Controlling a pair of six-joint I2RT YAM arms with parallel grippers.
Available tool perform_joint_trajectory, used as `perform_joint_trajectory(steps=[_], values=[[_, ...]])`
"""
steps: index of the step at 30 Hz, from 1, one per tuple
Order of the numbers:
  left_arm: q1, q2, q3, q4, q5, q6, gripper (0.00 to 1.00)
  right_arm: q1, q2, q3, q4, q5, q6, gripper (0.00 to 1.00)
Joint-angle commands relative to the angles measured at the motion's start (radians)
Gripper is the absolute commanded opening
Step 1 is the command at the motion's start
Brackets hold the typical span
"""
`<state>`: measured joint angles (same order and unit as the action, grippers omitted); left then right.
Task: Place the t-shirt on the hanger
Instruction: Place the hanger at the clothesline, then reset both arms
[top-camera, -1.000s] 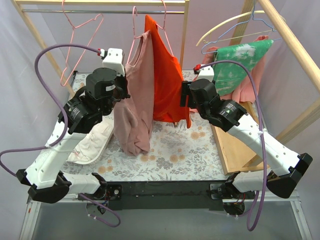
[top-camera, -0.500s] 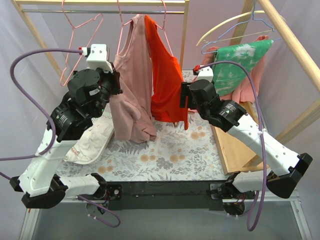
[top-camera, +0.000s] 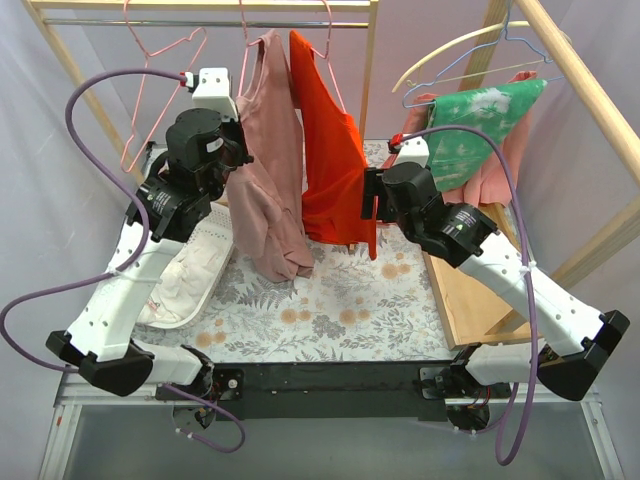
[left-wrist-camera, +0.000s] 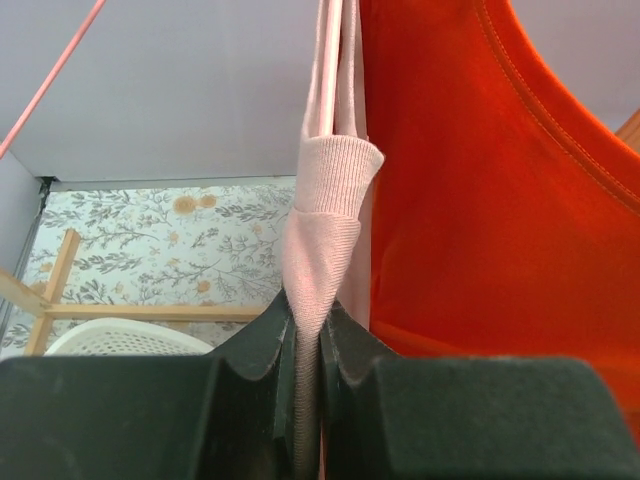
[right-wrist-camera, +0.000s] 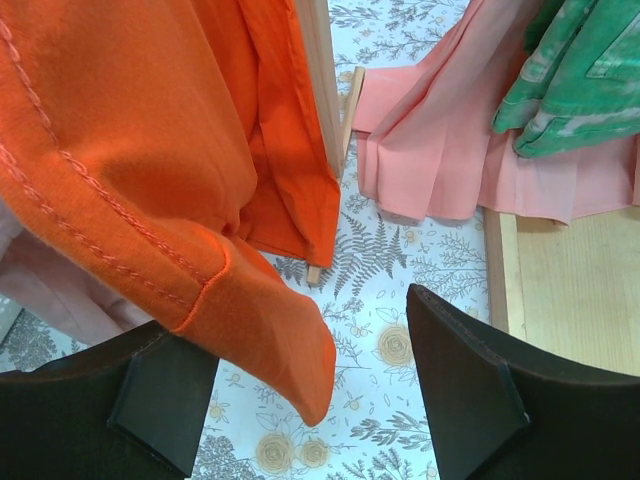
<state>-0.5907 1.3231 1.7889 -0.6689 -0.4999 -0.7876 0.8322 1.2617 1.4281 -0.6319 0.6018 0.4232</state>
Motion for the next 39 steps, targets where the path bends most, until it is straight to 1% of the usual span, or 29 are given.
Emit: perform_joint_trajectory(steps=[1,7,8,10,11,14,15,17,18,19,22,24,25,26,29,32,34,35,36,38,39], values=[[0.034,-0.045,-0.005,0.081,0.052,-0.035,0.0,-0.002,-0.034,-0.011,0.011,-0.005,0.02,0.8],[0.078,-0.111,-0.151,0.083,0.109,-0.094,0.0,-0.004,-0.042,-0.009,0.011,-0.031,0.023,0.8],[0.081,-0.117,-0.16,0.08,0.112,-0.099,0.04,-0.002,-0.042,-0.009,0.011,-0.036,0.023,0.8],[0.085,-0.121,-0.16,0.062,0.116,-0.11,0.16,-0.002,-0.047,-0.006,0.009,-0.042,0.023,0.8],[0.085,-0.122,-0.154,0.054,0.124,-0.111,0.32,-0.002,-0.048,-0.005,0.011,-0.053,0.023,0.8],[0.085,-0.124,-0.106,0.013,0.12,-0.128,0.43,-0.002,-0.051,0.0,0.015,-0.077,0.023,0.81],[0.085,-0.124,-0.085,-0.018,0.119,-0.13,0.52,-0.002,-0.056,0.003,0.015,-0.083,0.023,0.81],[0.084,-0.121,-0.019,-0.058,0.118,-0.157,0.68,-0.002,-0.061,0.008,0.023,-0.106,0.023,0.82],[0.085,-0.124,0.0,-0.087,0.119,-0.163,0.88,-0.002,-0.068,0.011,0.027,-0.118,0.022,0.83],[0.085,-0.128,0.016,-0.099,0.124,-0.168,0.98,-0.002,-0.074,0.011,0.034,-0.14,0.02,0.84],[0.085,-0.134,0.105,-0.153,0.164,-0.186,0.98,-0.002,-0.096,0.017,0.044,-0.174,0.022,0.86],[0.084,-0.111,0.196,-0.208,0.205,-0.196,0.98,-0.002,-0.114,0.015,0.052,-0.191,0.025,0.87],[0.085,-0.099,0.222,-0.225,0.262,-0.199,0.98,-0.002,-0.122,0.008,0.055,-0.203,0.026,0.88],[0.085,-0.087,0.269,-0.242,0.282,-0.202,0.98,-0.002,-0.131,0.002,0.057,-0.207,0.034,0.88],[0.085,-0.056,0.29,-0.268,0.379,-0.231,0.98,-0.002,-0.168,-0.032,0.067,-0.224,0.049,0.9],[0.08,-0.038,0.245,-0.259,0.461,-0.271,0.98,-0.002,-0.222,-0.082,0.083,-0.227,0.061,0.92],[0.02,-0.041,0.182,-0.239,0.451,-0.289,0.98,-0.002,-0.266,-0.116,0.092,-0.218,0.069,0.94],[-0.03,-0.042,0.159,-0.23,0.352,-0.292,0.98,-0.002,-0.277,-0.147,0.092,-0.214,0.072,0.94],[-0.152,-0.048,0.132,-0.207,0.289,-0.294,0.98,-0.002,-0.3,-0.162,0.092,-0.214,0.077,0.94],[-0.23,-0.053,0.061,-0.198,0.187,-0.315,0.98,-0.002,-0.321,-0.214,0.092,-0.212,0.086,0.94],[-0.271,-0.055,0.035,-0.196,0.17,-0.334,0.98,-0.002,-0.34,-0.231,0.092,-0.214,0.097,0.94]])
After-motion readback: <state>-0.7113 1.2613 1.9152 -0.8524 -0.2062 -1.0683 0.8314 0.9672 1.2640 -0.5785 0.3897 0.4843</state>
